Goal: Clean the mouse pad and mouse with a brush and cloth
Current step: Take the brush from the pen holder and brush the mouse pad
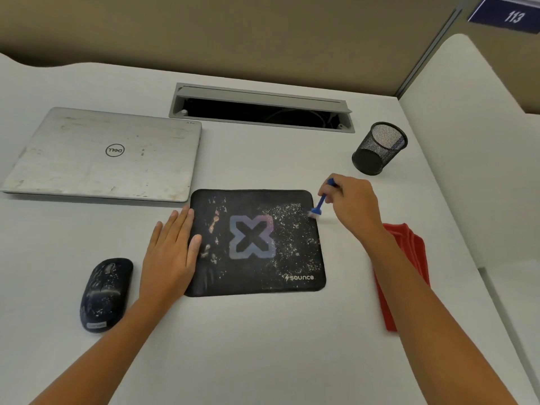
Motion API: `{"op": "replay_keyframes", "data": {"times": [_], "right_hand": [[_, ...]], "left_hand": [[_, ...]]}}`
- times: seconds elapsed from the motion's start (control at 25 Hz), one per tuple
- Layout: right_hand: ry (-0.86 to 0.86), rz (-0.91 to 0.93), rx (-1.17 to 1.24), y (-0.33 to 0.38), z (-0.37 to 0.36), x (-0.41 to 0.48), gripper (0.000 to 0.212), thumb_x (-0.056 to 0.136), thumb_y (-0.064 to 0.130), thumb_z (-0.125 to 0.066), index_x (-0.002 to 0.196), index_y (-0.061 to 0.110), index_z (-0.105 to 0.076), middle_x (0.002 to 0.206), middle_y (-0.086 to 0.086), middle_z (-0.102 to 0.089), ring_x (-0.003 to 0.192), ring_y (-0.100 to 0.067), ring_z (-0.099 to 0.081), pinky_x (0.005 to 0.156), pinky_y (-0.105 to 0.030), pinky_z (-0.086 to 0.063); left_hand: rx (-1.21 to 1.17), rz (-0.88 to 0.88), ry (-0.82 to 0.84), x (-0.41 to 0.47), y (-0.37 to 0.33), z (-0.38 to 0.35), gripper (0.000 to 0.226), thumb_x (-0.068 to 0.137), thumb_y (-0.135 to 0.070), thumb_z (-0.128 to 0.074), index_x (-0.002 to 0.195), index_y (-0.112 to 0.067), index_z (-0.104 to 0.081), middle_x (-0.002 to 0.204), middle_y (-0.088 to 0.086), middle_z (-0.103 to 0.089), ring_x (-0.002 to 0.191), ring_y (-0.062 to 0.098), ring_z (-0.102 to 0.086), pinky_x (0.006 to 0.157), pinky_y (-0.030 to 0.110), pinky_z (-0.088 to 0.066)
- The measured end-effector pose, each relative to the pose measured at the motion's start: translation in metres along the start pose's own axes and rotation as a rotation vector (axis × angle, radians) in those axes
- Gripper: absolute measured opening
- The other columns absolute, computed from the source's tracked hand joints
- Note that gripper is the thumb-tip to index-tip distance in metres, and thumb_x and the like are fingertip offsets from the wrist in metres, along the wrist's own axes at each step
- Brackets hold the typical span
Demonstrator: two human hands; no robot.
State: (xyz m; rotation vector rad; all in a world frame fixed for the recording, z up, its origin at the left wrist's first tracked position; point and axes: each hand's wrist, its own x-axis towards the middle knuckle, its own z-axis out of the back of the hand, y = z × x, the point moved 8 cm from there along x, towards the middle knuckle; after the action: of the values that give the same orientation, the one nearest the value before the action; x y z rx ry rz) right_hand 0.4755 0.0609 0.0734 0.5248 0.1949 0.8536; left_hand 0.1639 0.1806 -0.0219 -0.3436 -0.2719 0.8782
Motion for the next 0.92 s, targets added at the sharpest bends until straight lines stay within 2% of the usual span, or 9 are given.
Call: {"op": "replay_keyframes", "data": {"times": [0.08,0.16,0.32,0.44,0.52,0.64,0.72,0.84,0.92], "right_hand": [[-0.057,0.015,0.064,0.0,0.008,0.0,0.018,0.094,0.018,-0.052,0.092,0.019,-0.07,0.082,0.001,-0.07,0.078,-0.019,-0.063,0.069,-0.03,-0.048],[-0.031,0.039,0.028,0.0,0.004,-0.001,0.019,0.095,0.021,-0.054,0.101,0.02,-0.071,0.095,-0.001,-0.072,0.085,-0.019,-0.063,0.07,-0.028,-0.045],[0.04,0.064,0.03,-0.004,-0.004,0.0,0.017,0.093,0.015,-0.054,0.084,0.022,-0.066,0.082,-0.002,-0.07,0.077,-0.02,-0.063,0.065,-0.027,-0.044],[-0.024,0.11,0.074,0.0,0.003,0.002,0.016,0.094,0.022,-0.056,0.097,0.021,-0.071,0.093,-0.001,-0.073,0.082,-0.018,-0.064,0.073,-0.032,-0.052],[0.005,0.147,0.077,0.004,-0.001,0.001,0.02,0.094,0.025,-0.056,0.105,0.021,-0.072,0.101,0.0,-0.073,0.088,-0.018,-0.063,0.077,-0.031,-0.05],[0.088,0.187,0.106,0.004,-0.011,-0.002,0.013,0.092,0.02,-0.059,0.093,0.016,-0.072,0.09,-0.002,-0.072,0.082,-0.019,-0.064,0.074,-0.033,-0.052],[0.069,0.189,0.147,0.003,-0.007,-0.002,0.012,0.091,0.019,-0.06,0.089,0.014,-0.071,0.083,-0.004,-0.071,0.076,-0.019,-0.064,0.074,-0.036,-0.054],[0.017,0.23,0.149,0.006,-0.002,-0.003,0.018,0.093,0.022,-0.058,0.101,0.015,-0.072,0.097,-0.003,-0.073,0.085,-0.018,-0.063,0.077,-0.034,-0.052],[0.065,0.258,0.103,0.009,-0.01,-0.005,0.018,0.093,0.023,-0.058,0.102,0.015,-0.072,0.098,-0.002,-0.072,0.087,-0.018,-0.062,0.074,-0.03,-0.049]], "left_hand": [[-0.001,0.001,-0.005,0.0,0.0,0.001,0.06,0.099,-0.042,-0.016,0.152,-0.015,-0.023,0.158,0.001,-0.025,0.148,0.018,-0.018,0.122,0.036,-0.007],[-0.004,0.009,-0.008,0.0,-0.001,0.002,0.058,0.099,-0.039,-0.018,0.152,-0.015,-0.024,0.158,0.001,-0.026,0.147,0.018,-0.019,0.122,0.036,-0.009],[-0.002,0.017,-0.027,0.0,-0.004,0.005,0.058,0.099,-0.037,-0.019,0.151,-0.014,-0.028,0.157,0.0,-0.029,0.146,0.018,-0.022,0.121,0.038,-0.013],[0.008,0.012,-0.039,0.001,-0.005,0.008,0.059,0.098,-0.038,-0.018,0.15,-0.013,-0.03,0.156,-0.001,-0.03,0.146,0.019,-0.024,0.12,0.039,-0.015],[0.014,0.016,-0.047,0.0,-0.005,0.008,0.058,0.098,-0.037,-0.019,0.15,-0.013,-0.031,0.156,-0.001,-0.031,0.145,0.019,-0.025,0.12,0.04,-0.016],[0.02,0.026,-0.048,0.0,-0.005,0.007,0.056,0.099,-0.035,-0.021,0.15,-0.013,-0.032,0.155,-0.001,-0.031,0.145,0.018,-0.026,0.12,0.04,-0.016],[0.045,0.032,-0.044,0.0,-0.004,0.007,0.056,0.099,-0.036,-0.02,0.15,-0.015,-0.03,0.156,-0.003,-0.03,0.145,0.016,-0.025,0.121,0.039,-0.015],[0.079,0.04,-0.027,0.0,-0.003,0.005,0.056,0.099,-0.037,-0.019,0.152,-0.019,-0.026,0.157,-0.005,-0.028,0.146,0.014,-0.021,0.121,0.039,-0.012],[0.081,0.042,-0.021,0.0,-0.002,0.004,0.056,0.099,-0.038,-0.018,0.152,-0.019,-0.025,0.157,-0.006,-0.027,0.147,0.014,-0.02,0.121,0.038,-0.011]]}}
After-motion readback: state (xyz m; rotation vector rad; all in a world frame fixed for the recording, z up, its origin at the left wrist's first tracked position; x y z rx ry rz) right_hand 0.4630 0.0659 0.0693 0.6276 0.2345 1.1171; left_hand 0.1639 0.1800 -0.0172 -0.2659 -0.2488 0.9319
